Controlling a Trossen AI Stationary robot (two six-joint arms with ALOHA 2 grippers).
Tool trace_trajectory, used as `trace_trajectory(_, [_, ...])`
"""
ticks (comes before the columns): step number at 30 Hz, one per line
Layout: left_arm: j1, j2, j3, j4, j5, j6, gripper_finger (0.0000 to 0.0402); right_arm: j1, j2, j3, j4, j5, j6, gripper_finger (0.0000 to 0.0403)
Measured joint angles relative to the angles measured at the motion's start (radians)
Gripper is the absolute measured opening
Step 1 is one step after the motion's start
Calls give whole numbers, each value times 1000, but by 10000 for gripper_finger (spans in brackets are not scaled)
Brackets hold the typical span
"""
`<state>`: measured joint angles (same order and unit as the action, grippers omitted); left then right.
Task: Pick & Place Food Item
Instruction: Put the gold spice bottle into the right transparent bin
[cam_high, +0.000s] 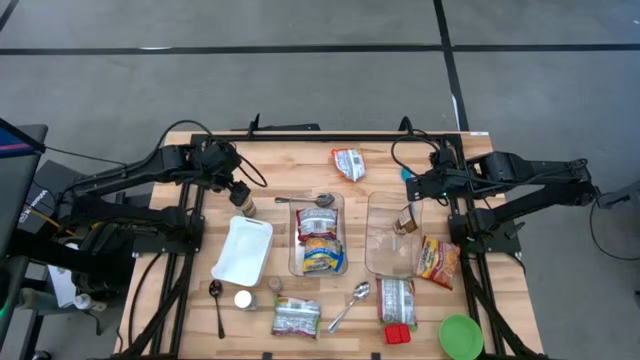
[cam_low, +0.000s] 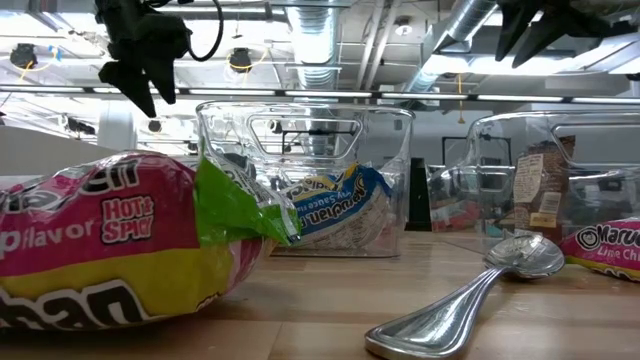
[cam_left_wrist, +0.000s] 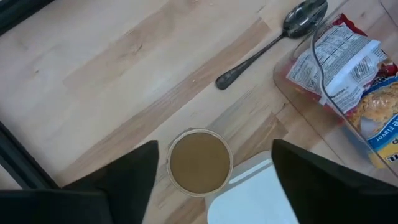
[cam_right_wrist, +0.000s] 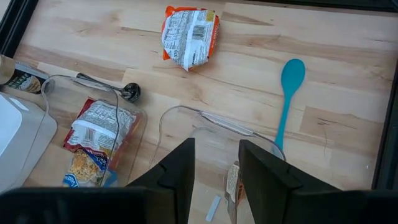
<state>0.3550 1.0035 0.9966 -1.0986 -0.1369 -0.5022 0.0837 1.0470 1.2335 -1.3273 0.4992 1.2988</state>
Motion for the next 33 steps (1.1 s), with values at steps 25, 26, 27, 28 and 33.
trace_trajectory(25, [0,144,0,-16,-49,-28,359,0,0,0,0,-1,0,119])
trace_trajectory(26, [0,149,0,-16,-49,-28,359,0,0,0,0,-1,0,119])
trace_trajectory(27, [0,153,0,-16,-49,-29,359,0,0,0,0,-1,0,119])
trace_trajectory(28, [0,158,0,-17,-46,-30,359,0,0,0,0,-1,0,119])
trace_trajectory(33, [0,163,-37,0,-4,-38,358,0,0,0,0,-1,0,119])
